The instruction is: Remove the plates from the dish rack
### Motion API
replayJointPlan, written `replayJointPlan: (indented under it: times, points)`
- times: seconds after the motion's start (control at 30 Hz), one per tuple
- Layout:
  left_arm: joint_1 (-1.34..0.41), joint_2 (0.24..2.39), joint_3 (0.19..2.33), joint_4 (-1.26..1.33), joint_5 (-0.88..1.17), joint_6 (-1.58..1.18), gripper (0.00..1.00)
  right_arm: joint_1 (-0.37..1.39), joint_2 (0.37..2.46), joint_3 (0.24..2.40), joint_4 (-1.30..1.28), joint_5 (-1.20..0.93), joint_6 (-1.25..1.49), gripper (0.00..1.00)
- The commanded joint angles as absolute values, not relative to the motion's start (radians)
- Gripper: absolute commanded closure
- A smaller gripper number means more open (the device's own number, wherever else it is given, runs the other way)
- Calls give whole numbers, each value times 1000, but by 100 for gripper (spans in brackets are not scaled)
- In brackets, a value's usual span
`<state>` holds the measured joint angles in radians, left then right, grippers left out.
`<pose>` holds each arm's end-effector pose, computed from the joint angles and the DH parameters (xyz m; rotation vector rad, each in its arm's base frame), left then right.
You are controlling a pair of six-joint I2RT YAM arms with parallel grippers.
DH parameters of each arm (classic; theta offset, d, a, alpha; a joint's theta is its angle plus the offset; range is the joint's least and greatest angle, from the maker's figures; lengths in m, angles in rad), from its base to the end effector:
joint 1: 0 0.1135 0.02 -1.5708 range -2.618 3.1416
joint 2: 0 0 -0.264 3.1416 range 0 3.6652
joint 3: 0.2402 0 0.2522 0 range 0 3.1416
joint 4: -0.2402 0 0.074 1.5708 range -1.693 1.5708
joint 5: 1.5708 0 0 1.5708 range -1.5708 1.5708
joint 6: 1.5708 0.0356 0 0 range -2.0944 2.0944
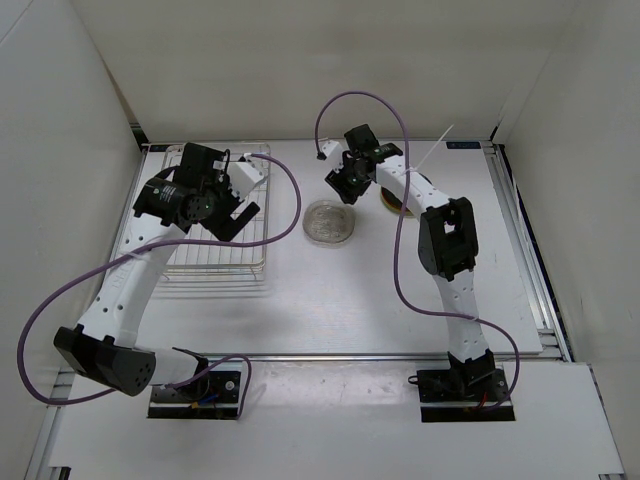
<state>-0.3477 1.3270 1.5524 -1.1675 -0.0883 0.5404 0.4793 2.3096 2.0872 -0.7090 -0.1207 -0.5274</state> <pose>0.2323 -0.0809 0.3944 1.0489 2.2890 0.1895 0.4552 0.2414 0.2254 -1.2481 2.1630 0.1309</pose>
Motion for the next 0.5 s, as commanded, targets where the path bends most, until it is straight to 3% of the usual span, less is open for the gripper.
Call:
replayJointPlan:
  times: [0.0, 0.17, 0.27, 0.3, 0.47]
  points:
    - [-341, 1308, 1562, -1164, -67, 522, 0, 485, 2307, 2111, -716, -112, -525, 43]
    - [-341, 1308, 1552, -1154, -78, 511, 0, 485, 2273, 2100, -698, -91, -479, 29]
    - [-341, 1299, 1528, -1102, -145, 497, 0, 485, 2226, 2091, -698, -91, -419, 13]
    - [-341, 1299, 1519, -1086, -165, 485, 0, 476, 2208, 2082, -698, -101, -401, 0]
    - [-312, 1289, 1474, -962, -311, 408, 0, 434, 2060, 2060, -698, -81, -252, 0]
